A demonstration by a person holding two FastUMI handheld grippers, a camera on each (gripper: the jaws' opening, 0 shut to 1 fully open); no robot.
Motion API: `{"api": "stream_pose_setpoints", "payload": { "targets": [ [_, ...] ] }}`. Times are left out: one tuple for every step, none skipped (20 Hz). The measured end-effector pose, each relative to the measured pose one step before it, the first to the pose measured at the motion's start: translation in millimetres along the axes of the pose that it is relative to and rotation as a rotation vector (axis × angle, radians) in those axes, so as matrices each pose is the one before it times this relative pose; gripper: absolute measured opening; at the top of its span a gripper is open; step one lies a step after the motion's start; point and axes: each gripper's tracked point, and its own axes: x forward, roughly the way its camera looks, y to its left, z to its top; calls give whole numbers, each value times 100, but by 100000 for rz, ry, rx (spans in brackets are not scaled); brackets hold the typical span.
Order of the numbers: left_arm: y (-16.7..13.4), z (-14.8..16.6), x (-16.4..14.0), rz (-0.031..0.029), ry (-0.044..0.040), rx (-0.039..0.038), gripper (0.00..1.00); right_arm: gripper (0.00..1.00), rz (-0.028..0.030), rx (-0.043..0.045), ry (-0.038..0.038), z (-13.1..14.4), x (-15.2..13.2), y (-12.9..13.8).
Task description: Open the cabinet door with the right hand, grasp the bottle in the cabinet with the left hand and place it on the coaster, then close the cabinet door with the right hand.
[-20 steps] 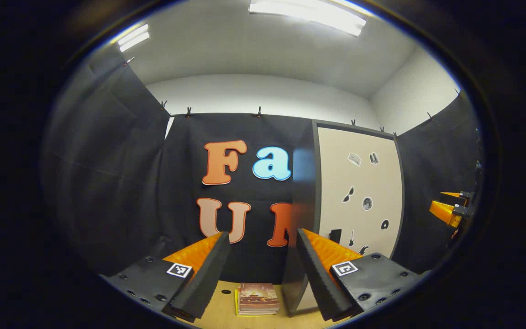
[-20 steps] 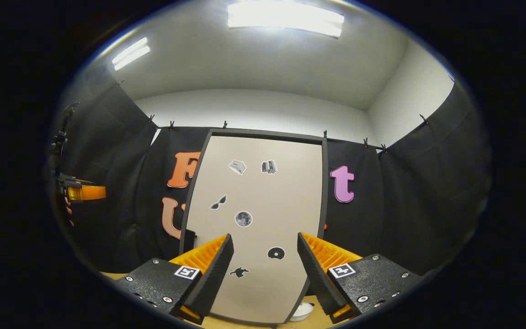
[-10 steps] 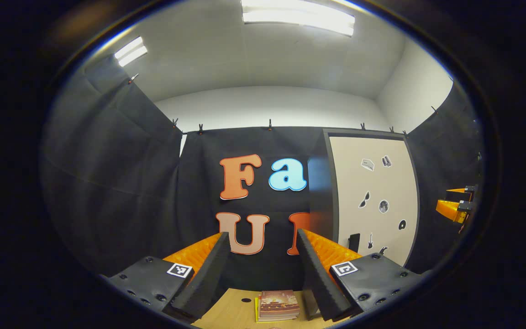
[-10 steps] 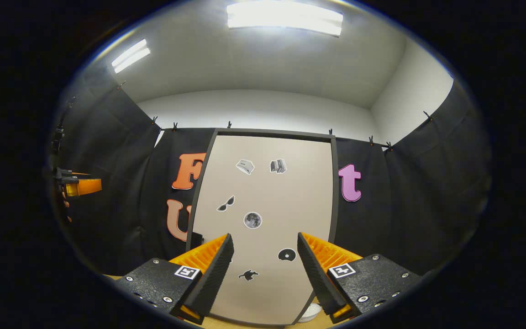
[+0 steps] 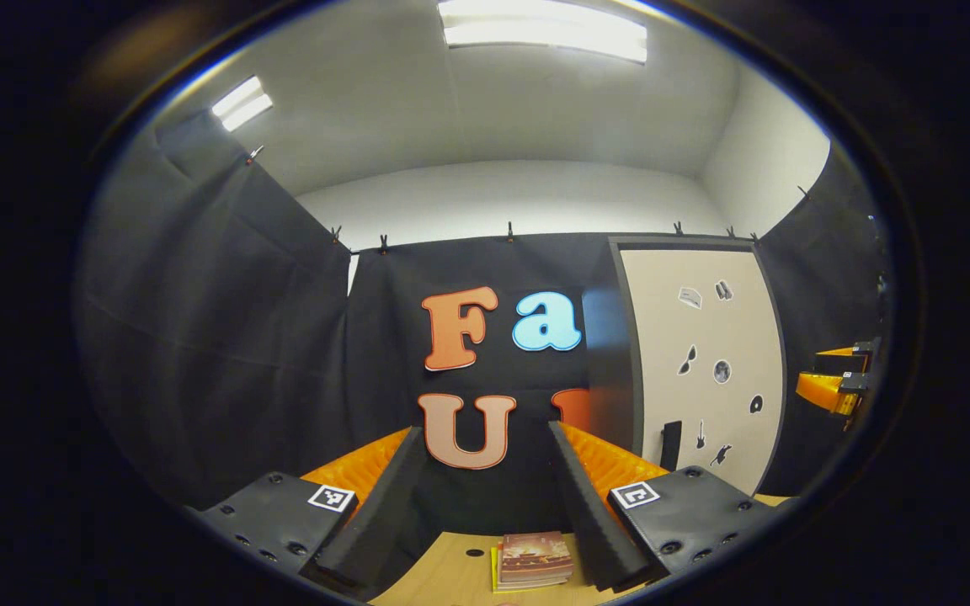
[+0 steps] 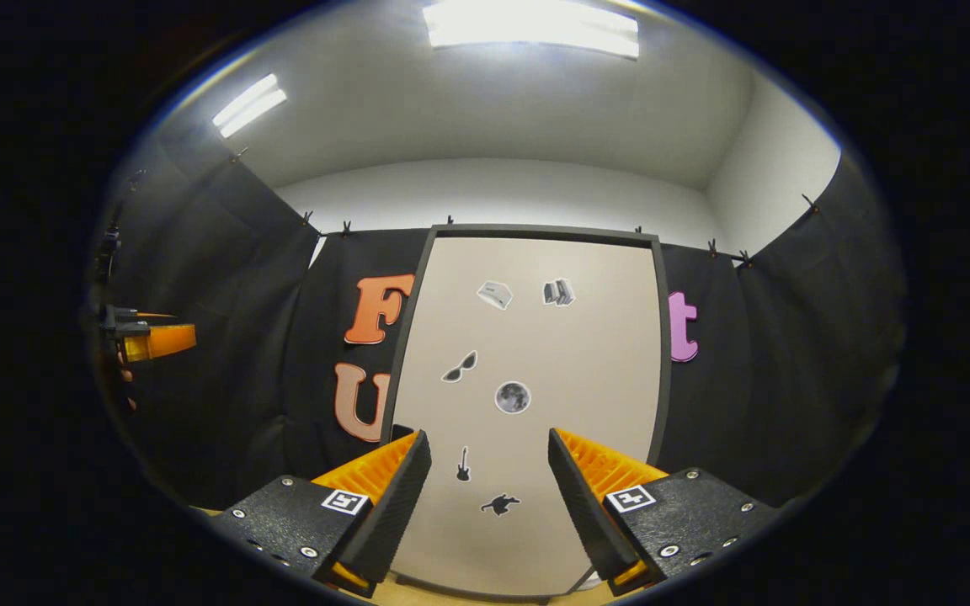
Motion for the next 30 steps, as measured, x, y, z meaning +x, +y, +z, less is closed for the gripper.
{"api": "stream_pose_setpoints", "payload": {
  "targets": [
    [414,-126,-126,585,414,634,95,87,1639,604,1818,-727,522,829],
    [540,-237,-148,893,357,432,95,87,1588,612,2197,-820,534,792],
    [495,-155,-43,773,329,337,95,87,1705,435,2216,-815,563,851],
    [325,-205,-78,719,406,591,95,87,1523,264,2035,-889,774,830],
    [597,-155,-5,1088,394,452,95,87,1323,127,2184,-910,907,843],
    [374,-173,-32,431,358,217,95,87,1025,255,2204,-837,830,700],
    [451,-128,-132,907,301,386,95,87,1206,286,2299,-859,933,736],
    [539,-259,13,787,279,183,95,87,1295,371,2008,-754,925,766],
    [383,-224,-170,671,417,302,95,87,710,568,1961,-672,946,559],
    [481,-328,-136,865,333,192,95,87,687,979,1678,-662,856,552],
    [509,-202,-150,714,216,-4,95,87,866,1085,1730,-674,719,781],
    [518,-237,-134,796,256,-48,95,87,584,257,1311,-610,816,576],
    [538,-215,-35,1107,403,-80,95,88,-340,-349,1070,-386,673,300],
    [410,-341,-236,494,532,-63,95,88,-795,240,1164,-398,893,110],
    [522,-215,-152,931,333,147,95,88,-79,1272,1065,-389,781,249],
    [573,-246,-119,641,386,448,95,88,391,1947,999,-270,716,329],
    [624,-181,-156,1008,145,210,95,88,146,1448,1233,-154,733,139],
    [550,-272,-234,627,241,-180,95,88,-813,887,924,-277,756,-34],
    [549,-371,-163,791,679,-287,97,87,-1121,180,338,-115,652,-99],
    [654,-408,-79,846,741,-139,95,88,-1726,127,361,-107,775,-195],
    [549,-327,39,911,689,39,95,86,-1437,598,764,-134,760,-163],
    [702,-188,-237,1518,452,223,95,82,-872,1252,1209,-179,727,-37],
    [751,-25,-102,1441,207,330,95,81,-429,1497,1258,-167,540,73],
    [657,-52,-213,1315,-83,285,97,78,-880,1757,927,-65,604,-82],
    [521,-13,-165,1131,-365,250,97,76,-912,1846,732,-97,370,-8],
    [267,-6,-223,536,-84,251,97,72,-863,2195,535,-79,416,-4],
    [121,45,-134,204,-119,-77,97,70,-101,1350,975,-107,397,208],
    [-135,-14,-156,-148,202,-28,95,62,-2487,153,338,-111,286,-402],
    [-51,88,-162,-117,-5,-177,95,58,-2483,-461,207,-71,278,-375],
    [-43,-36,-85,-340,17,-87,93,49,-1908,-688,1097,-299,354,-299]
  ]
}}
